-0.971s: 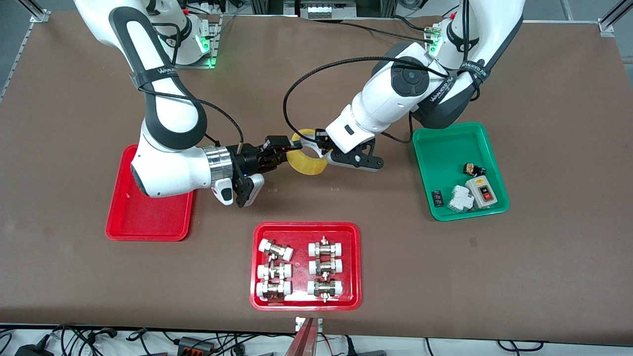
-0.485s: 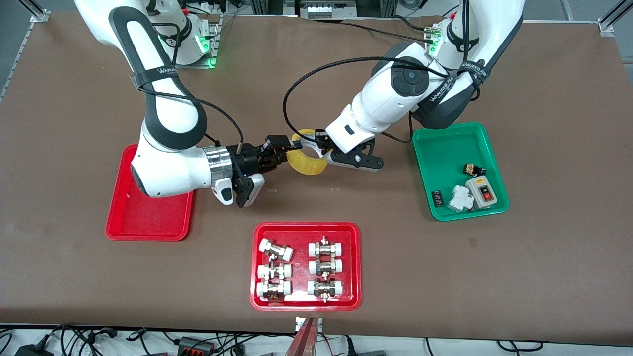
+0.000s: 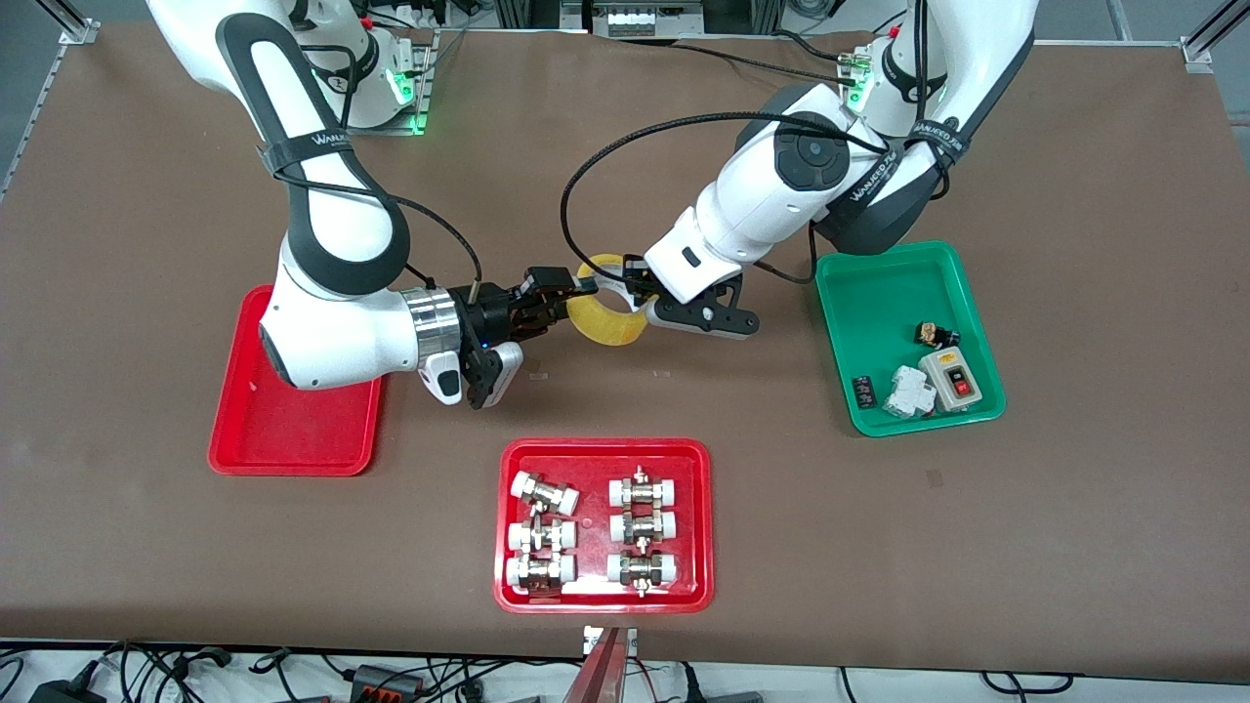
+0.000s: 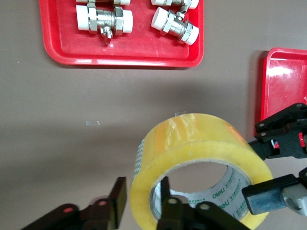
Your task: Left arm passes tape to right arm into tray
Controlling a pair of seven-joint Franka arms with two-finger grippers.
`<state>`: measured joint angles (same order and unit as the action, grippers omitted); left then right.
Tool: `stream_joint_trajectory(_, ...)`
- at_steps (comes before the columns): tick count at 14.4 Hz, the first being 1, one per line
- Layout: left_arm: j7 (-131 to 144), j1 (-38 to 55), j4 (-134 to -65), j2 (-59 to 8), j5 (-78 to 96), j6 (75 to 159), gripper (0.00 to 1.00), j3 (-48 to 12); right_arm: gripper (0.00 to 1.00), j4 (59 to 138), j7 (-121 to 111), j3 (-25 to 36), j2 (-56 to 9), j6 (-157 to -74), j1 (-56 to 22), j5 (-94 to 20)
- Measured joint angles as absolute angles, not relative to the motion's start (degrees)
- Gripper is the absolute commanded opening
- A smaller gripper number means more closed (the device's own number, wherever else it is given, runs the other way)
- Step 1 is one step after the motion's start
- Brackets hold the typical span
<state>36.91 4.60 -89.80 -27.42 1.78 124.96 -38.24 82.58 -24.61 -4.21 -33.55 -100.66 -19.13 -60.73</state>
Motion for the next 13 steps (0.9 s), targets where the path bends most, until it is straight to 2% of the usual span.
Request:
stream_joint_trajectory(7, 36.9, 4.01, -89.55, -27.42, 1.78, 124.96, 0.46, -38.22, 0.26, 82.63, -24.64, -4.28, -33.55, -100.7, -19.13, -60.74)
stream_joint_trajectory(13, 36.9, 3.78, -89.53, -27.42, 1.78, 124.96, 0.47, -38.23, 0.26, 82.98, -24.64, -4.29, -33.57, -100.71, -19.14, -60.74)
